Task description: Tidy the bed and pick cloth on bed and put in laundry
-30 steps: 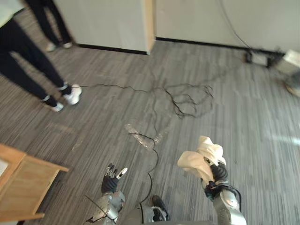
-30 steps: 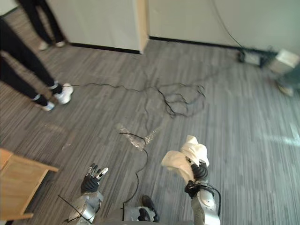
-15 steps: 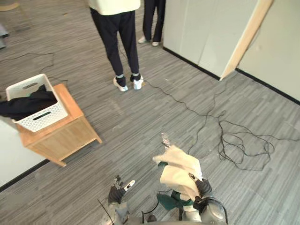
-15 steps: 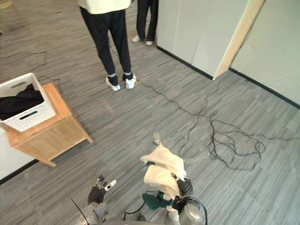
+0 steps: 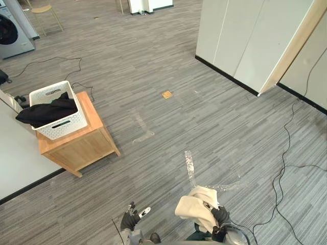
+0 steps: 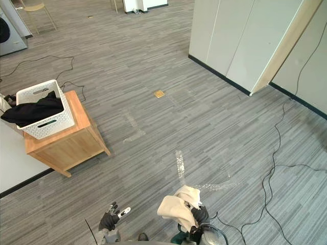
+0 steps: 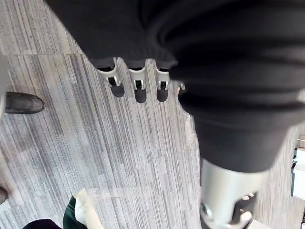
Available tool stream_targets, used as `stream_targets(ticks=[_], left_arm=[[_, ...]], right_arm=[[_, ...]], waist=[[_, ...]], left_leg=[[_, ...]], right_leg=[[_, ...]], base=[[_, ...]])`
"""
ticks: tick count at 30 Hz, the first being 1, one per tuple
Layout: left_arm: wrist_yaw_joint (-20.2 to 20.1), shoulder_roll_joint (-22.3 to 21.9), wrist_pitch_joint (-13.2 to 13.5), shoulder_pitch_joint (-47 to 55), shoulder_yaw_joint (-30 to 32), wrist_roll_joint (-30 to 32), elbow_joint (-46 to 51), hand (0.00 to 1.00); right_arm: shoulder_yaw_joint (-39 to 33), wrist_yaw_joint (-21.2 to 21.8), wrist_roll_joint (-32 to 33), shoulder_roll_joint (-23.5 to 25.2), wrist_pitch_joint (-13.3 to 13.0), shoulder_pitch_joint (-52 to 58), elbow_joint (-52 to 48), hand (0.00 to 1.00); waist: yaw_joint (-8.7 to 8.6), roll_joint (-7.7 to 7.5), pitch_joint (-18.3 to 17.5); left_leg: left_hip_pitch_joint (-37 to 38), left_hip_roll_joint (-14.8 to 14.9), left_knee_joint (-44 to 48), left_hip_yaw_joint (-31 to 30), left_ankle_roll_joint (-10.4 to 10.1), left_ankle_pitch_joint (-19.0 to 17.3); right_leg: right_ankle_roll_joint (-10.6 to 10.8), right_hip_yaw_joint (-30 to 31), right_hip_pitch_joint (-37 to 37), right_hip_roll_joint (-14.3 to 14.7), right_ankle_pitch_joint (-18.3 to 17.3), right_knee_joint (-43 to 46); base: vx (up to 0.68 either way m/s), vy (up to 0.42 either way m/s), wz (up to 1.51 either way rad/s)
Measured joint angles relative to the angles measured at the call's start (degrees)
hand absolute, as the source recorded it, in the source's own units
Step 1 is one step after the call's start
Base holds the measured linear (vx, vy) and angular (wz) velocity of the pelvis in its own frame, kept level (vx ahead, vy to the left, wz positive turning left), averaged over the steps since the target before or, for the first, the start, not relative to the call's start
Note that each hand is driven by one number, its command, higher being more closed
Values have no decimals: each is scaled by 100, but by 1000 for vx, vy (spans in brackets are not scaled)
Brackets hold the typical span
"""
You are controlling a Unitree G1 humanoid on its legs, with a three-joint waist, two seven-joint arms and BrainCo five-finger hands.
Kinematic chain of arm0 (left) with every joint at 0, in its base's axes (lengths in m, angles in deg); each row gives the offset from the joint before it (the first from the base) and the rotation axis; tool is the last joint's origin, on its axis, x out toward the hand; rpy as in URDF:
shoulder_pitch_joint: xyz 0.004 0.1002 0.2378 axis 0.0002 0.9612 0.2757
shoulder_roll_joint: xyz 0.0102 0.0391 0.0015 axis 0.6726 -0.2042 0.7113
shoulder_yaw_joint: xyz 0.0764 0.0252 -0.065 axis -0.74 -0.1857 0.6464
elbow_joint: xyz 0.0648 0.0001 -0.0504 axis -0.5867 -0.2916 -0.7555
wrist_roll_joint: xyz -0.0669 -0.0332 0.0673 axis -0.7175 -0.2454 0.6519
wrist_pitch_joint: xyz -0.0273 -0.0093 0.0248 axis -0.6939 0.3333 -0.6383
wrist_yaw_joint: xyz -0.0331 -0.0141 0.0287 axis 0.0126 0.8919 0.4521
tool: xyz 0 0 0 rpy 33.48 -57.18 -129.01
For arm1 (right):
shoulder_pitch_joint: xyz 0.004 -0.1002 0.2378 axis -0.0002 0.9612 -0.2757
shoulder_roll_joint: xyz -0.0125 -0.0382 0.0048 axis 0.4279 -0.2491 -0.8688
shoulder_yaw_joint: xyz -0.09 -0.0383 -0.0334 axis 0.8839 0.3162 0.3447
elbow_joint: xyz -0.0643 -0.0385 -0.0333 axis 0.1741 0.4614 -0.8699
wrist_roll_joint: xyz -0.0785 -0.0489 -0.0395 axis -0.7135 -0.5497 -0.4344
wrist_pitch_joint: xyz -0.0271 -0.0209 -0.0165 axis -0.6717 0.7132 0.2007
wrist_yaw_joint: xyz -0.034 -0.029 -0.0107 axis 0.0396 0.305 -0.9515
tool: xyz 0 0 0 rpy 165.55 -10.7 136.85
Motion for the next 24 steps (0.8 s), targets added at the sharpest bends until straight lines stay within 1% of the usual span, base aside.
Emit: stream_targets(ticks=[6,7,8,9,10,11,12,13,14,15,16,17,18,19,20,21,22,23,24], left_arm=[[21,61,-156,-471,449,490,-1024,0],[53,69,-202,-535,534,597,-1179,0],[80,73,-209,-555,622,613,-1189,0],[108,75,-210,-639,717,612,-1182,0],[116,83,-215,-677,789,607,-1182,0],[124,92,-227,-726,881,572,-1180,0],[130,104,-234,-812,892,543,-1122,0],[135,86,-229,-837,893,502,-1032,0],[137,67,-182,-831,898,434,-947,0],[133,40,-177,-823,891,410,-946,0],[136,-14,-176,-823,893,336,-937,0],[132,-21,-172,-793,893,336,-896,0],[130,-21,-168,-792,889,338,-890,0],[130,-29,-162,-778,885,340,-892,0],[127,-57,-149,-762,888,338,-895,0],[132,-46,-137,-790,876,344,-889,0],[119,-13,-139,-844,876,343,-890,0],[118,1,-153,-866,882,343,-907,0],[130,5,-167,-851,872,344,-915,0]], right_arm=[[-580,-74,-148,-247,78,-413,1255,100],[-689,-118,-209,-269,144,-465,1384,100],[-693,-122,-236,-274,155,-493,1384,100],[-645,-121,-254,-280,154,-556,1380,100],[-639,-121,-254,-292,153,-583,1368,100],[-620,-118,-250,-314,149,-629,1361,100],[-623,-120,-252,-346,150,-643,1361,100],[-625,-122,-252,-387,154,-637,1361,100],[-607,-125,-252,-420,165,-647,1352,100],[-610,-127,-252,-474,167,-670,1326,100],[-619,-130,-252,-573,167,-742,1294,100],[-639,-131,-252,-621,170,-836,1279,100],[-645,-131,-252,-635,171,-867,1251,100],[-644,-130,-252,-661,175,-901,1199,100],[-646,-142,-253,-673,180,-900,1099,100],[-621,-172,-252,-619,181,-883,978,100],[-626,-165,-253,-561,186,-883,791,100],[-632,-175,-254,-537,184,-880,703,100],[-632,-223,-257,-496,182,-856,535,100]], waist=[[-2,19,19],[1,11,58],[2,6,109],[28,-17,245],[44,-8,325],[68,17,485],[130,2,606],[160,11,666],[241,-15,728],[257,47,744],[284,116,745],[300,117,750],[309,117,750],[314,154,730],[340,182,713],[360,75,646],[337,-2,665],[336,-19,675],[326,-50,699]], left_leg=[[34,26,-57,43,-44,-27],[-33,47,-2,53,-116,-90],[-134,84,184,61,-136,-201],[-487,229,932,41,-214,-528],[-674,335,1390,12,-274,-694],[-1087,526,2314,-23,-408,-888],[-1474,687,3160,83,-499,-827],[-1690,824,3697,241,-619,-743],[-1911,903,4043,460,-549,-830],[-1928,896,3932,514,-476,-872],[-2028,780,3581,623,-400,-912],[-2154,588,3057,694,-344,-866],[-2204,499,2704,734,-328,-815],[-2251,414,2155,729,-281,-622],[-2215,373,1973,738,137,-321],[-2239,195,2003,810,266,-518],[-2314,126,2163,810,394,-780],[-2295,97,2208,810,415,-877],[-2079,54,2181,850,418,-1035]], right_leg=[[-12,-48,7,25,10,-118],[-29,-72,11,55,11,-202],[-50,-78,31,75,-17,-206],[-88,-133,50,81,-53,-227],[-105,-191,89,88,-62,-270],[-111,-288,219,135,-58,-397],[-120,-402,367,124,-51,-501],[-140,-418,483,109,-39,-539],[-157,-431,603,60,-81,-597],[-156,-429,642,35,-108,-604],[-106,-398,660,-58,-152,-624],[-40,-375,655,-194,-194,-643],[11,-365,655,-258,-226,-648],[114,-346,656,-296,-294,-649],[195,-304,650,-311,-385,-657],[138,-269,620,-464,-463,-611],[206,-214,449,-575,-499,-236],[265,-164,299,-637,-537,121],[425,-53,26,-775,-643,1041]], base=[[-31,-6,-2],[0,0,0],[32,-44,3],[30,-53,3],[35,-55,15],[26,-41,36],[55,-57,44],[82,-48,38],[101,-23,16],[129,29,-1],[224,117,-13],[196,109,-17],[239,149,-17],[236,147,-23],[380,211,-24],[454,205,-16],[403,163,-4],[433,180,0],[439,209,-3]])
